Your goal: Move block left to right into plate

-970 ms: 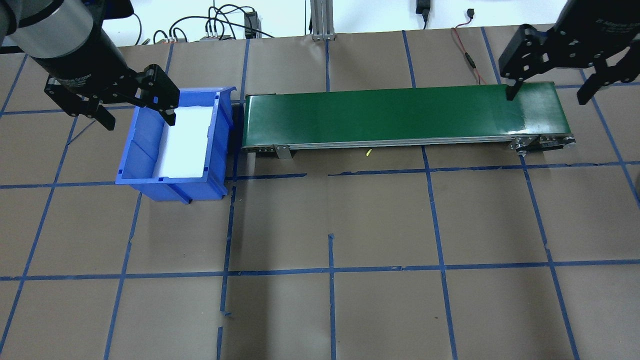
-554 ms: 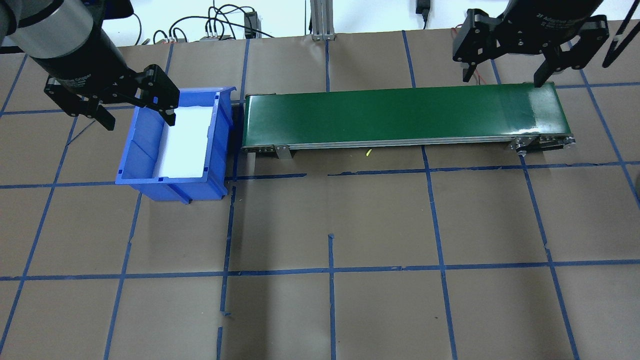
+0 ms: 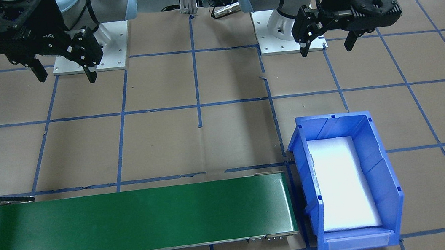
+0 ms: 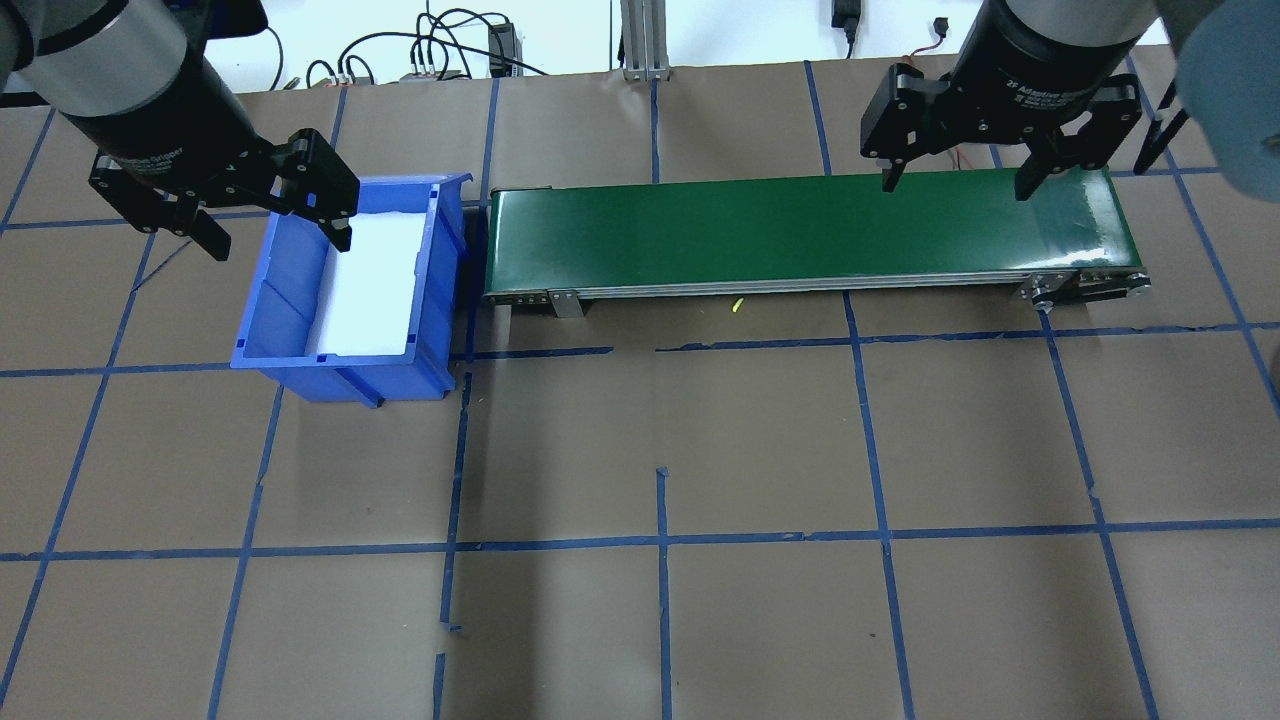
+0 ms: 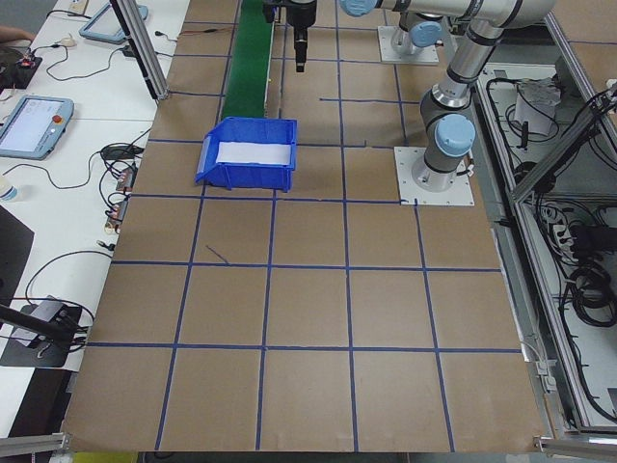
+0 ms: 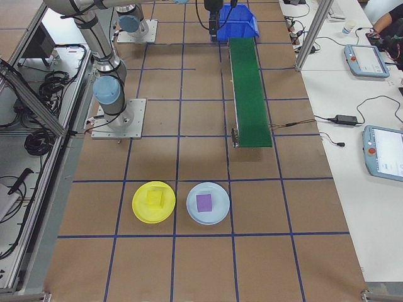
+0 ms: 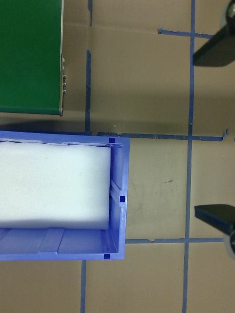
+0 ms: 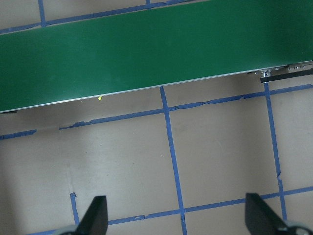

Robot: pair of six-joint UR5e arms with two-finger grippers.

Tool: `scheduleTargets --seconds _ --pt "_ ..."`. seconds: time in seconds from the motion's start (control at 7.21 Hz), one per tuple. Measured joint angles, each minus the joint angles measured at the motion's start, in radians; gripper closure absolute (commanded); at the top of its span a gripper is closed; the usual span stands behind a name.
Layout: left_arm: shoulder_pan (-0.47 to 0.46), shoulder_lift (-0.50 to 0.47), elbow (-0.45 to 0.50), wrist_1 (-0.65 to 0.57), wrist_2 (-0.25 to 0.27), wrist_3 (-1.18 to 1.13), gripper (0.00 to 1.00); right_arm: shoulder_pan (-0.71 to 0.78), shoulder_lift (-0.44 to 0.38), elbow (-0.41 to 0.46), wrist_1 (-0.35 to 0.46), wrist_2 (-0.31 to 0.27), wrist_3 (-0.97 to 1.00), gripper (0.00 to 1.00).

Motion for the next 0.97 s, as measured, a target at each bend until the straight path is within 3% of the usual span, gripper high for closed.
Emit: scheduleTargets --seconds 0.42,0.69,0.97 --pt "0.000 0.000 0.000 0.000 0.001 -0.001 0.00 0.008 0.001 0.018 0.009 0.014 -0.011 0.00" --pt "0.000 0.000 0.000 0.000 0.001 -0.001 0.00 0.007 0.000 0.008 0.093 0.030 -0.015 0.00" --pt "0.000 0.000 -0.001 0.000 0.001 -0.001 0.00 0.006 0.000 0.004 0.121 0.034 -0.015 0.00"
